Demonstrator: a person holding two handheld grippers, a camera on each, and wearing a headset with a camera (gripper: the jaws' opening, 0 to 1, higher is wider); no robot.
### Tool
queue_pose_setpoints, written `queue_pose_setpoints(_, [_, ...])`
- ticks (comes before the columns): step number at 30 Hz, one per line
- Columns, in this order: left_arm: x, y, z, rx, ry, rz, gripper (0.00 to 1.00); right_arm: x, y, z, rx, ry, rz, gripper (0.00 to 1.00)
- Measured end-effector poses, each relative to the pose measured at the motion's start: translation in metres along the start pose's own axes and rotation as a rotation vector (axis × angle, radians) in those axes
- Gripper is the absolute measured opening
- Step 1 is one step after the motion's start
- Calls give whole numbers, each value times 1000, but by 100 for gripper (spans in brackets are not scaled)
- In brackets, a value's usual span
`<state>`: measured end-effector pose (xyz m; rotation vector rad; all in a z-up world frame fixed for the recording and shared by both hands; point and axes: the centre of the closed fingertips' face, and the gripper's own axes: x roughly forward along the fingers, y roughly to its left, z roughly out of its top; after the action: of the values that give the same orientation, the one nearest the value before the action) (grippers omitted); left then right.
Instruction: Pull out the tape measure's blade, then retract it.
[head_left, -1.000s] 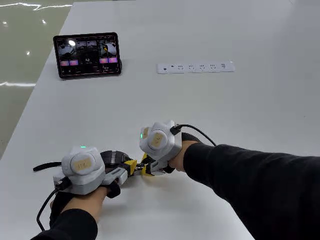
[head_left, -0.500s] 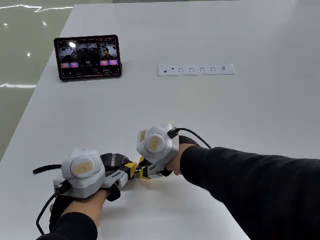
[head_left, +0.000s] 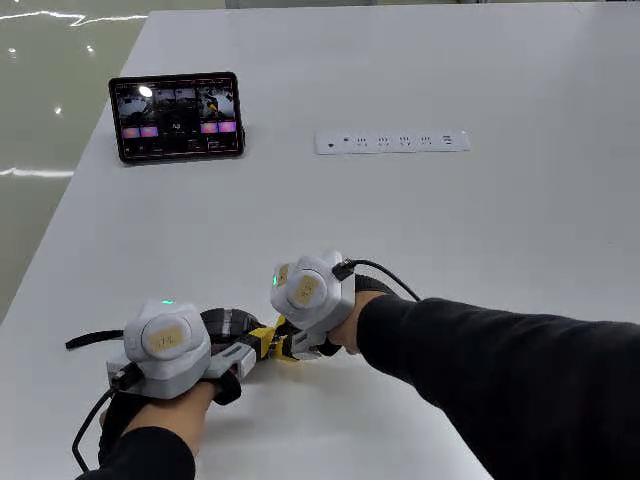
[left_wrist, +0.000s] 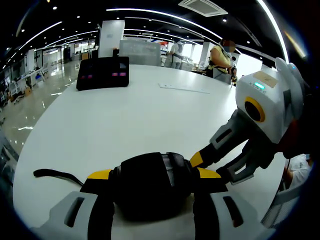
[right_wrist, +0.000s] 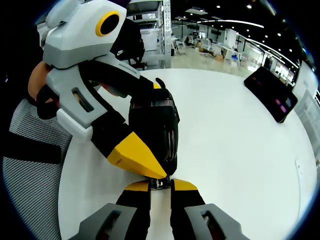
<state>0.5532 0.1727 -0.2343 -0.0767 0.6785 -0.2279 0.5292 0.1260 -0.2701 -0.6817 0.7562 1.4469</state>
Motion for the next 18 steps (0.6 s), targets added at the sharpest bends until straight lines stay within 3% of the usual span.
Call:
queue_pose_setpoints(11, [0,0,0,3,2,-3,60,0,0,1,36,2,-11,12])
queue_pose_setpoints(18, [1,0,2,-4,-8,3,62,1,0,2,16,1,-21,13])
